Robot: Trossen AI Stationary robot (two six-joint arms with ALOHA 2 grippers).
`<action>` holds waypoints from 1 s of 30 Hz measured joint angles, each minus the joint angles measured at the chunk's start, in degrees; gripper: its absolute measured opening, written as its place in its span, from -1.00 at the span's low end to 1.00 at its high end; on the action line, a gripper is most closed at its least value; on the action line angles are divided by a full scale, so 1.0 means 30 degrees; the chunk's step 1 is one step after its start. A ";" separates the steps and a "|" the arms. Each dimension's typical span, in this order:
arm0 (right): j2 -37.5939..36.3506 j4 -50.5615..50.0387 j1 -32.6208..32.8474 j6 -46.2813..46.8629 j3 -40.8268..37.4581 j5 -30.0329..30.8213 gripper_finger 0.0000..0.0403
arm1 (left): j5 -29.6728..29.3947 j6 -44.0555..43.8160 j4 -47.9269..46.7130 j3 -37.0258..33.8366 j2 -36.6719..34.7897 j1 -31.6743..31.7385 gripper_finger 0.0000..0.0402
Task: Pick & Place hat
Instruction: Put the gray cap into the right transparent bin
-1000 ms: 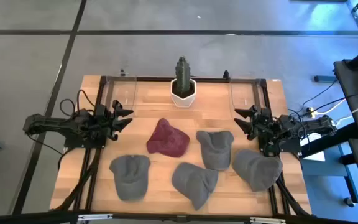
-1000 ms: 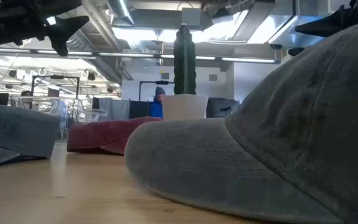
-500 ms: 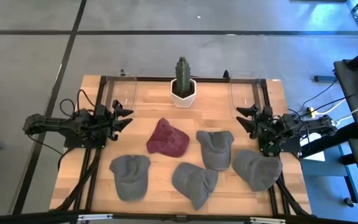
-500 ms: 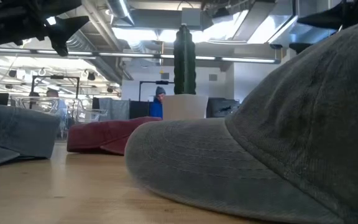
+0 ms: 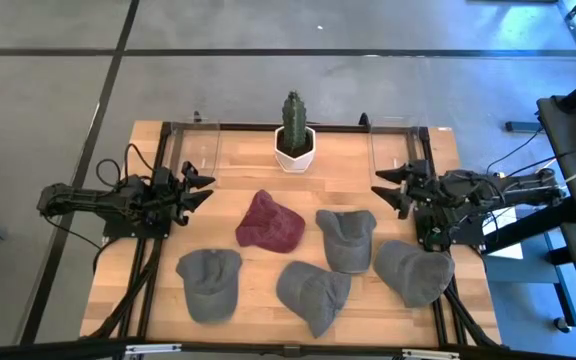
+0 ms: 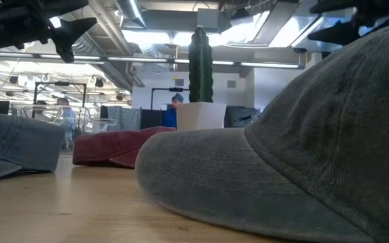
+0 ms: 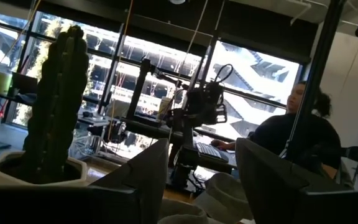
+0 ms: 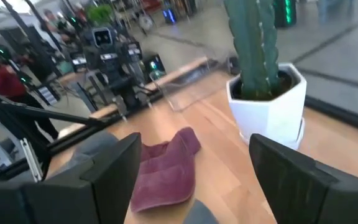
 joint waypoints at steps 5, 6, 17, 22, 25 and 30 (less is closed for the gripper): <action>0.2982 -0.3027 0.0000 0.2258 0.3028 -0.0005 0.48 | 0.0000 -0.0002 -0.0040 0.0000 -0.0005 0.0000 -0.09; 0.3522 -0.3810 0.0006 0.2608 0.3639 -0.0002 0.48 | -0.0011 -0.0002 -0.0070 0.0000 0.0000 0.0000 -0.09; 0.7759 -1.3033 0.0000 0.8529 1.0403 -0.2644 0.48 | -0.0058 -0.0004 -0.0073 0.0000 0.0000 -0.0004 -0.09; 0.9603 -1.8823 0.0041 1.1366 1.2393 -0.7724 0.48 | -0.0847 -0.0002 -0.0080 0.0000 0.0000 -0.0007 -0.08; 1.0543 -2.1262 0.0581 1.2929 1.2564 -1.1004 0.48 | -0.1826 -0.0002 -0.0087 0.0000 0.0000 -0.0007 -0.09; 1.2129 -2.3793 0.2064 1.6733 1.2564 -1.5998 0.48 | -0.2732 -0.0002 -0.0153 0.0000 0.0000 -0.0007 -0.10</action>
